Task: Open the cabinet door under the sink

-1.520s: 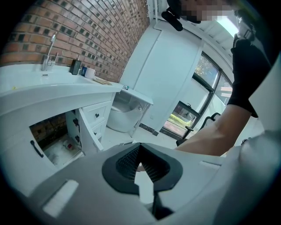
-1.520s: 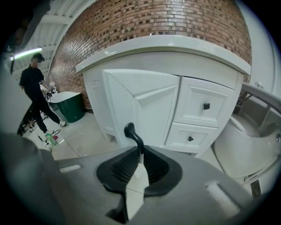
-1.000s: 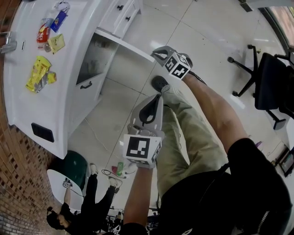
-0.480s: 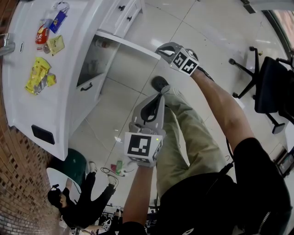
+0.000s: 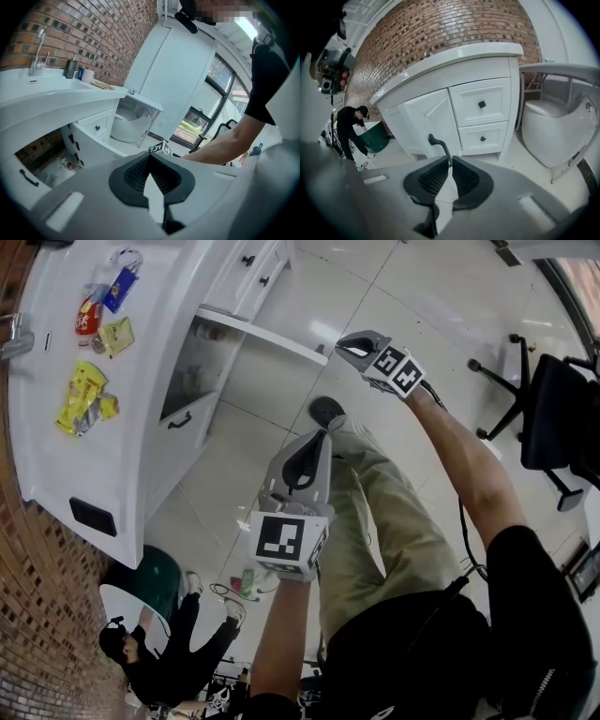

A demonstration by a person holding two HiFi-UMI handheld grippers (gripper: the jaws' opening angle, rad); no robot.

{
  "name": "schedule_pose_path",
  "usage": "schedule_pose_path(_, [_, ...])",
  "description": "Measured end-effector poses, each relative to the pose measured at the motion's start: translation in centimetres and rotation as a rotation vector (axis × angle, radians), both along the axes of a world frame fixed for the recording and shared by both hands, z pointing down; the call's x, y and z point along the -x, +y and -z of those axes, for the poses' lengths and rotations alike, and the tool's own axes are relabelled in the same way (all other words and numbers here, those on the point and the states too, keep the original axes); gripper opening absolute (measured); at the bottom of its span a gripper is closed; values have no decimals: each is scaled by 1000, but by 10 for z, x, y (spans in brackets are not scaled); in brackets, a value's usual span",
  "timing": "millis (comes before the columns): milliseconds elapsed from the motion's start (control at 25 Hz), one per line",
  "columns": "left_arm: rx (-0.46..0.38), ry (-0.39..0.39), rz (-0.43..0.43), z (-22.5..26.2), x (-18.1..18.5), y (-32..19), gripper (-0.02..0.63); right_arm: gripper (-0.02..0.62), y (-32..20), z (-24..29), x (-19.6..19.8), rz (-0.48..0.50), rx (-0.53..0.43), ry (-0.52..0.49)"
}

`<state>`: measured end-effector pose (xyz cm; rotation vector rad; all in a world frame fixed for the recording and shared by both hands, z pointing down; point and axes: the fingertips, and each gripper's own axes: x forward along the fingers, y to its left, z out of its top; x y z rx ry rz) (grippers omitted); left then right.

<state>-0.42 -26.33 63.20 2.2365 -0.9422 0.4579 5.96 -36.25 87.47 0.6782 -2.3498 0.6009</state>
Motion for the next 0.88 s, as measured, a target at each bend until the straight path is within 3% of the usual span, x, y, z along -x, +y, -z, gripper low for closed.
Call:
schedule_pose_path(200, [-19, -11, -12, 10, 7, 17, 15, 14, 20, 46, -16, -104, -52, -62])
schedule_pose_path(360, [-38, -11, 8, 17, 15, 38, 15, 13, 48, 88, -11, -130, -110, -108])
schedule_pose_path(680, [-99, -20, 22, 59, 31, 109, 15, -8, 126, 201, 21, -113, -221, -224])
schedule_pose_path(880, [-99, -62, 90, 85, 66, 171, 15, -8, 187, 297, 53, -16, -316, -290])
